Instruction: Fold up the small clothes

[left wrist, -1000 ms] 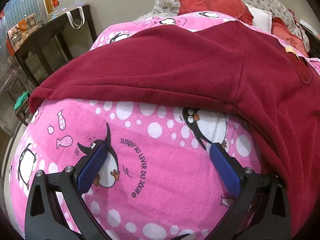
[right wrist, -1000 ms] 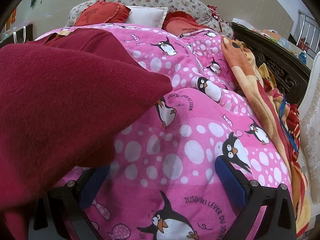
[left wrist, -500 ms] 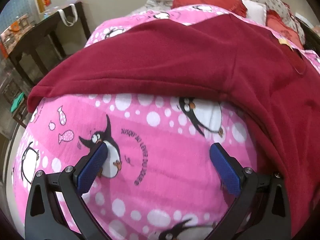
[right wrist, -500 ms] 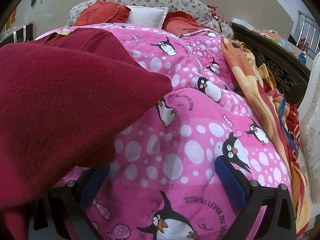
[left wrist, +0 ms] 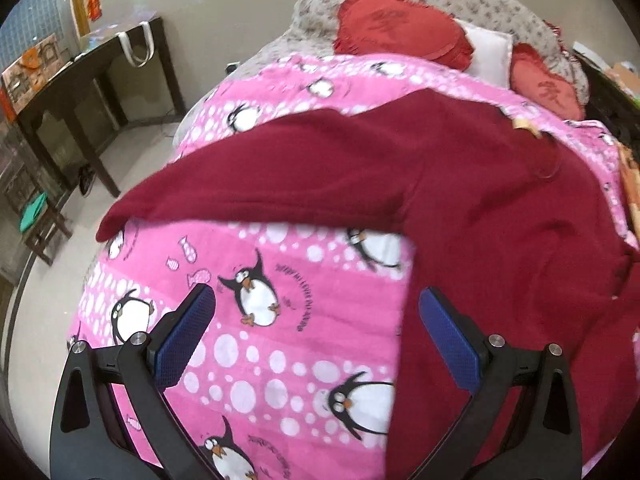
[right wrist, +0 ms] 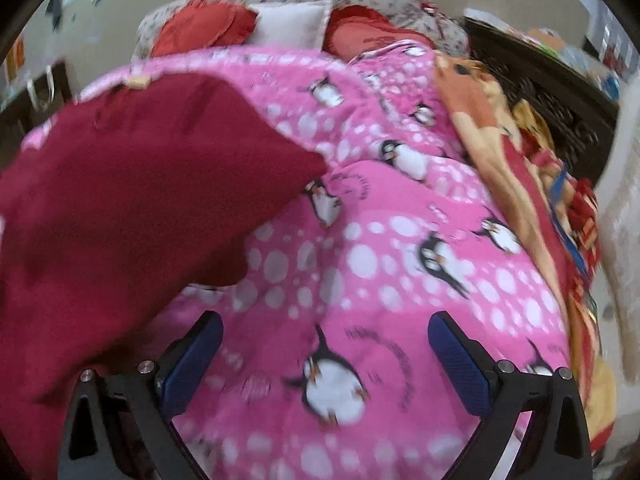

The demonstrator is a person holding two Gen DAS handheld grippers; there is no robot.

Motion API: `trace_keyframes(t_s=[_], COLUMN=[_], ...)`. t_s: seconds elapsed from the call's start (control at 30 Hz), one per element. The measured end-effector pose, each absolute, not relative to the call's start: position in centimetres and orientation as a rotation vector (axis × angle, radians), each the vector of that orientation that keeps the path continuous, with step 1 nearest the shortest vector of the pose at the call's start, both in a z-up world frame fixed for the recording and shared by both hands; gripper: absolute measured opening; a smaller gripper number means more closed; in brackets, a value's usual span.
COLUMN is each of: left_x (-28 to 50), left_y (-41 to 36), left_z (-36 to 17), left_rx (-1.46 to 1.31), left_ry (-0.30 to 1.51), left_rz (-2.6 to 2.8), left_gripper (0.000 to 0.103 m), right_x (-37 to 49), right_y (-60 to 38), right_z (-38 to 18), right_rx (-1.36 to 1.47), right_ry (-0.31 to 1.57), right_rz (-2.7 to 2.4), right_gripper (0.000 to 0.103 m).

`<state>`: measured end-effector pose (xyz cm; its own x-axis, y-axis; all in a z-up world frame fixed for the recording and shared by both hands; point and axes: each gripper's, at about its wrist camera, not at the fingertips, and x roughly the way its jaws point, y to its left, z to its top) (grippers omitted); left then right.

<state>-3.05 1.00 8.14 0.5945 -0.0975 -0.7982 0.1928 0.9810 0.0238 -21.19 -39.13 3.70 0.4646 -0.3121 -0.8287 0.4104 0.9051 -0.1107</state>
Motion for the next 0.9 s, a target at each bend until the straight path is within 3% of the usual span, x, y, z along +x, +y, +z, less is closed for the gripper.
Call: trace_keyframes(t_s=[0.23,0.63,0.9], left_x=[-4.4,-6.5,-6.4], left_y=[-1.9,-5.7,-6.3], left_z=[10.0,11.1,11.2], left_rx=[0.106,0.163,0.149], left_ry=[0.907,0.865,0.865], left_rz=[-0.253,-0.299,-0.307], left_gripper=[0.102,0.102,0.102], right_x=[-22.3,-18.9,-16.0], right_y=[-35.2,-26.8,-21.7], right_z=[9.9,11.5,12.5], right_rx=[0.113,0.23,0.142], right_ry=[0.922,0.987,0.962], right_rz=[-0.371,-0.205,-0.107], right_gripper=[0.102,0.102,0.102])
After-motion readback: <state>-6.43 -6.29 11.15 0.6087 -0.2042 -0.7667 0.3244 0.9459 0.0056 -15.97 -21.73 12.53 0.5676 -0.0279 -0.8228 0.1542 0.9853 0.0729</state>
